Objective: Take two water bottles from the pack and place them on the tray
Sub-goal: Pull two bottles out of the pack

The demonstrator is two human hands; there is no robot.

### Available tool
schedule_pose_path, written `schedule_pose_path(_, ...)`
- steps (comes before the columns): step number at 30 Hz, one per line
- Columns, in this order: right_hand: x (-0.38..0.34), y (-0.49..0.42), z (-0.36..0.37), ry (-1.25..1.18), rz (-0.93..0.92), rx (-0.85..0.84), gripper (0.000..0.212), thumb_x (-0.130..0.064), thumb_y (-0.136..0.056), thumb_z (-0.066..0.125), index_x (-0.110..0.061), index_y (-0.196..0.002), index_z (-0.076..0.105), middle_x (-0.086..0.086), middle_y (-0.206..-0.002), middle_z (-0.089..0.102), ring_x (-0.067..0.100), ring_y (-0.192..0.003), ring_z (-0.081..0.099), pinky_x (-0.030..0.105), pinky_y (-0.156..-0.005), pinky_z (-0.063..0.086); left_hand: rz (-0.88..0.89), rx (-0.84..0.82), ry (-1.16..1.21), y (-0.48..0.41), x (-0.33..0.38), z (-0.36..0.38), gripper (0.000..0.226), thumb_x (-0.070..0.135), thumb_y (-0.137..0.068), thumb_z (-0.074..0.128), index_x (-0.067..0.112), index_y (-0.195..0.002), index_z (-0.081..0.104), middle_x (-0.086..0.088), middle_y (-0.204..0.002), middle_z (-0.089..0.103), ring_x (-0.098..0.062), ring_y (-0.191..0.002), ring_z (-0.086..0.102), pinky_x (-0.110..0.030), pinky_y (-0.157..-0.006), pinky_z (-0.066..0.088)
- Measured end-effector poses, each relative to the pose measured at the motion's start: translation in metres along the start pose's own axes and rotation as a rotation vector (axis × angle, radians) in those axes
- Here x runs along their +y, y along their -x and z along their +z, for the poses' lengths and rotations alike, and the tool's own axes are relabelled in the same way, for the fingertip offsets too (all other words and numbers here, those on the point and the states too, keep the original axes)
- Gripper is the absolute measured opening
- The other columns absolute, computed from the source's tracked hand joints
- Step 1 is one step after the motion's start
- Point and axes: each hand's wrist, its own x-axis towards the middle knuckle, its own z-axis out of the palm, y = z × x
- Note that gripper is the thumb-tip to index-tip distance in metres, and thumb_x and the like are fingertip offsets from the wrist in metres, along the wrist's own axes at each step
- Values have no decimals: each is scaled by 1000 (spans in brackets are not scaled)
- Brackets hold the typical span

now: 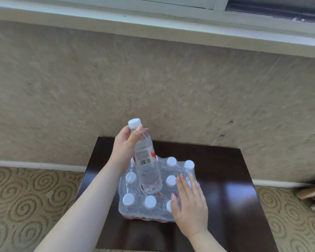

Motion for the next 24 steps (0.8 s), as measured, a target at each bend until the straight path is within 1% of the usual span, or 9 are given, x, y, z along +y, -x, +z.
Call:
schedule_pose_path(4, -4, -2, -6, -56, 28, -15, 51, -37, -85, 44, -13, -129, 57, 0, -137, 57, 18, -138, 29, 39, -110, 27, -107, -6, -4, -9, -9, -2, 29, 50, -80, 64, 24, -91, 72, 2, -98, 75, -16, -87, 70, -40, -81, 53)
schedule_pose_path(8, -3, -2, -19, -173, 23, -58, 52, -44, -90, 39, -19, -132, 54, -10, -143, 43, 10, -142, 20, 44, -114, 25, -134, -70, -8, -13, -9, 3, 31, 49, -80, 65, 22, -92, 71, 5, -93, 75, -14, -84, 69, -36, -77, 54)
schedule_pose_path(11, -4, -19, -38, -262, 47, 59, 46, -44, -90, 40, -21, -123, 61, -12, -133, 54, 8, -133, 40, 54, -112, 27, -122, -102, -37, -14, -7, 7, 29, 47, -81, 65, 21, -93, 71, 5, -93, 75, -11, -84, 70, -30, -73, 52)
schedule_pose_path(14, -14, -58, -58, -550, 55, 154, 38, -36, -91, 46, -20, -122, 61, -6, -128, 61, 10, -123, 53, 37, -104, 40, -112, -113, -57, -14, -6, 8, 24, 44, -83, 64, 23, -93, 71, 4, -94, 74, -11, -85, 69, -29, -74, 53)
schedule_pose_path(15, -18, -70, -61, -668, 40, 109, 34, -33, -91, 50, -22, -122, 60, -8, -124, 62, 6, -118, 56, 30, -100, 44, -112, -115, -59, -14, -7, 8, 26, 43, -84, 64, 21, -94, 70, 4, -94, 74, -12, -84, 69, -29, -73, 54)
schedule_pose_path(17, -24, -85, -62, -761, 22, -42, 30, -33, -90, 55, -27, -119, 61, -12, -114, 63, 5, -107, 59, 29, -93, 48, -116, -114, -55, -15, -6, 9, 29, 42, -85, 64, 16, -98, 69, 3, -94, 73, -11, -82, 69, -27, -70, 54)
schedule_pose_path(19, -19, -91, -56, -631, 19, -247, 34, -46, -87, 57, -29, -117, 60, -14, -110, 64, 2, -104, 58, 34, -93, 47, -122, -114, -48, -15, -6, 10, 29, 41, -85, 64, 15, -99, 68, 3, -94, 74, -10, -82, 69, -25, -69, 54)
schedule_pose_path(21, -6, -92, -49, -355, -35, -428, 48, -61, -80, 57, -30, -118, 58, -14, -111, 63, 2, -107, 54, 35, -99, 40, -127, -117, -53, -16, -6, 10, 28, 40, -85, 64, 16, -99, 69, 2, -97, 73, -11, -83, 69, -27, -72, 54)
schedule_pose_path(24, 10, -90, -42, -58, -205, -555, 63, -65, -72, 62, -27, -121, 55, -12, -118, 59, 10, -117, 47, 32, -102, 26, -131, -122, -58, -17, -6, 11, 25, 40, -85, 64, 19, -98, 69, 3, -96, 74, -10, -84, 69, -28, -74, 54)
